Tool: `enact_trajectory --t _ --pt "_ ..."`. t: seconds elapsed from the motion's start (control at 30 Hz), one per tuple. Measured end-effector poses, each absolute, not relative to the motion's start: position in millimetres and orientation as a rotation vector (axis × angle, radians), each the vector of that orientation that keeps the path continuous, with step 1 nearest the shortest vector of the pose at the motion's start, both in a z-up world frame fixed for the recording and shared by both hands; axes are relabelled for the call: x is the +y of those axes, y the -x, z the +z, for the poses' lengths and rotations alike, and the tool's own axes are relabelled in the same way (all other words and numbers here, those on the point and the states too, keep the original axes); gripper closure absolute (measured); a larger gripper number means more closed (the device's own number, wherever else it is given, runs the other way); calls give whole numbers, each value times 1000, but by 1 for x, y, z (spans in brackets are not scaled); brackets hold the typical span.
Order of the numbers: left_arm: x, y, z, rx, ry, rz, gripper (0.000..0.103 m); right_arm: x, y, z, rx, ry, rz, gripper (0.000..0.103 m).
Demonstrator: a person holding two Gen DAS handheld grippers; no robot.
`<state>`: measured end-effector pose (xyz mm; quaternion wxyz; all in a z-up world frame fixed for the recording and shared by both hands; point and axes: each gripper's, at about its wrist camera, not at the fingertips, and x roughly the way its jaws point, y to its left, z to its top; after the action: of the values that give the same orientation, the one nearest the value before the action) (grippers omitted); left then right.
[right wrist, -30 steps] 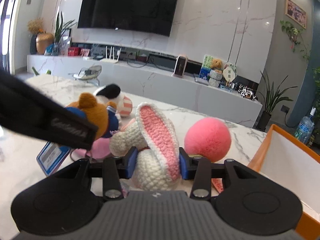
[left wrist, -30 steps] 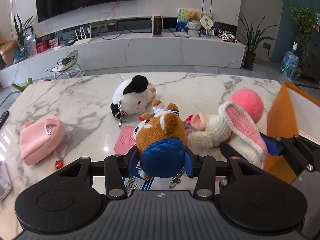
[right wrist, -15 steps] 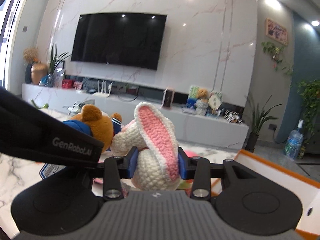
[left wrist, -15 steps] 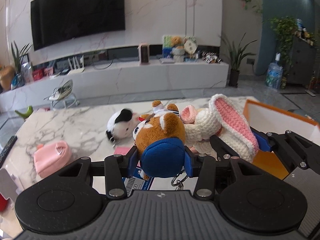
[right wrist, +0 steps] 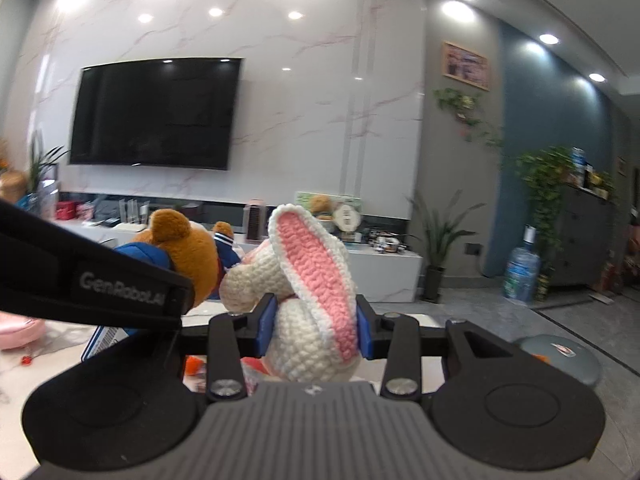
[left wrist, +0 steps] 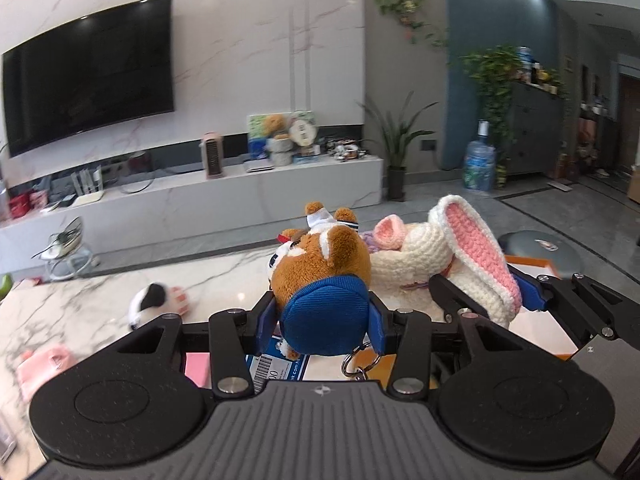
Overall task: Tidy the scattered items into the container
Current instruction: 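Carry the bunny and bear with both tools over the orange box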
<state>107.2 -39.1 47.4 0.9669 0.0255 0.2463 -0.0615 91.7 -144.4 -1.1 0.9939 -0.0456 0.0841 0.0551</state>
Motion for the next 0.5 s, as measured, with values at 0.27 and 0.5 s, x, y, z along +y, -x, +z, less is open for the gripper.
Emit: enact_trajectory --t 0.27,0.5 --pt "-84 -132 41 501 -112 -206 51 -194 -116 -4 221 -16 -46 60" --pt "-116 -162 22 524 -169 -276 51 -236 -148 -16 312 -142 -94 60"
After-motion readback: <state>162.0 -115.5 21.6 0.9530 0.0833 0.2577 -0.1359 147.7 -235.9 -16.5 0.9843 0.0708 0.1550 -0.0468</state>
